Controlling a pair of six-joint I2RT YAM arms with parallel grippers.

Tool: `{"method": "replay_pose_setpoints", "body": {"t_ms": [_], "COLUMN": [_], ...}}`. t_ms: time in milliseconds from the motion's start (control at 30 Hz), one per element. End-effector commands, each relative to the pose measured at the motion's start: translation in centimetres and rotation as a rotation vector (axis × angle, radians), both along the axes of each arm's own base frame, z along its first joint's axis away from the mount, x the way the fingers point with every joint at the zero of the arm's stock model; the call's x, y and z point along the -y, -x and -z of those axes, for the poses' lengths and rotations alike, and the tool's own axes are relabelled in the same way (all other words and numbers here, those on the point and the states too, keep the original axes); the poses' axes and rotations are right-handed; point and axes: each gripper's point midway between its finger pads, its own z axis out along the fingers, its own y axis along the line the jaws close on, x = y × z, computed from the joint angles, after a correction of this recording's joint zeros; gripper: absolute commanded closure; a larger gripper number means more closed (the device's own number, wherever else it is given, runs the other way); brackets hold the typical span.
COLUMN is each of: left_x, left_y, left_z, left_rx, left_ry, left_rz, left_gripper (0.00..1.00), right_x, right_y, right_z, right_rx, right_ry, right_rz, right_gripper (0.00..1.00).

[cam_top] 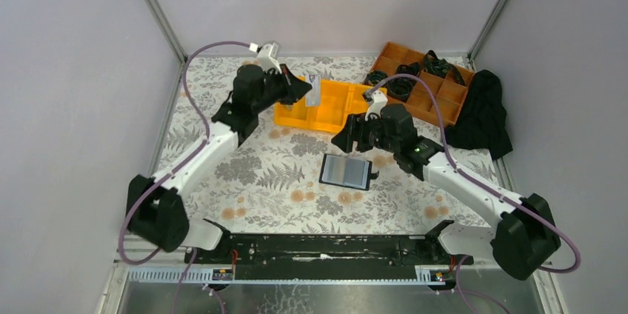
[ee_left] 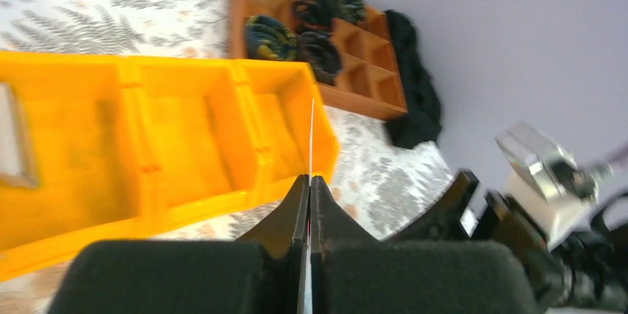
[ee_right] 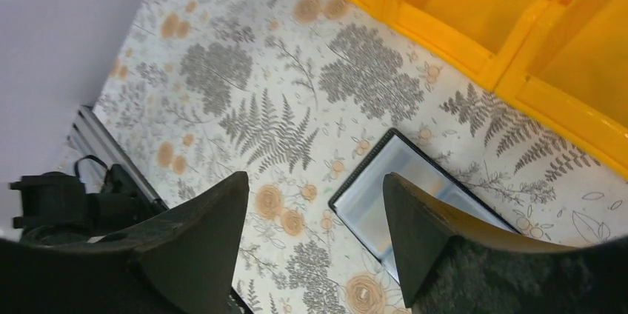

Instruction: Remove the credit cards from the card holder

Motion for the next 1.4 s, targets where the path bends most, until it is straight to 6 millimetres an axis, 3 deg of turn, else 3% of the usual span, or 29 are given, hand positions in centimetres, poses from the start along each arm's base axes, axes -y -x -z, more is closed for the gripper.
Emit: {"method": "replay_pose_setpoints", "body": {"t_ms": [0,267,433,567,700,933,1367], "left_x": [-2.6,-6.0,-7.4,-7.3,-7.5,-7.5,-7.6], "left_y": [-3.6,-11.4,-14.9,-16.8,-17.8,-17.3,-18.8], "left_z": [4.6,6.3,7.9,8.9,10.4,14.2,18.4], "left_rx": [-0.164,-0.224,-0.267,-0.280,-0.303,-0.375,-0.409], "left_ry": [-0.254,-0.526,-0.645,-0.695,-0.734,-0.754,-0.791], "left_rz": [-0.074,-0.161,-0.196,-0.191,-0.192,-0.165,-0.172], "left_gripper": [1.00,1.00,1.00,1.00,1.00,1.00,1.00], "right_x": [-0.4,-3.4,-4.1,-3.9,-3.3,-2.9,-2.7], "right_y": [-1.5,-1.3,-1.2,-1.4,-1.8,-2.4,-2.8], "right_z": [2.5,7.5,9.2,9.7,10.2,11.1,11.9], "right_rx": [-0.036,-0.192,-0.248,-0.248,-0.245,-0.261,-0.283], "right_ry": [0.061,0.068,0.057,0.079,0.108,0.104,0.111], "right_rz": [-0.009,-0.166,-0.192,-0.191,-0.170,-0.140,-0.139], "right_gripper": [0.26,0.26,0.26,0.25,0.25,0.25,0.25]}}
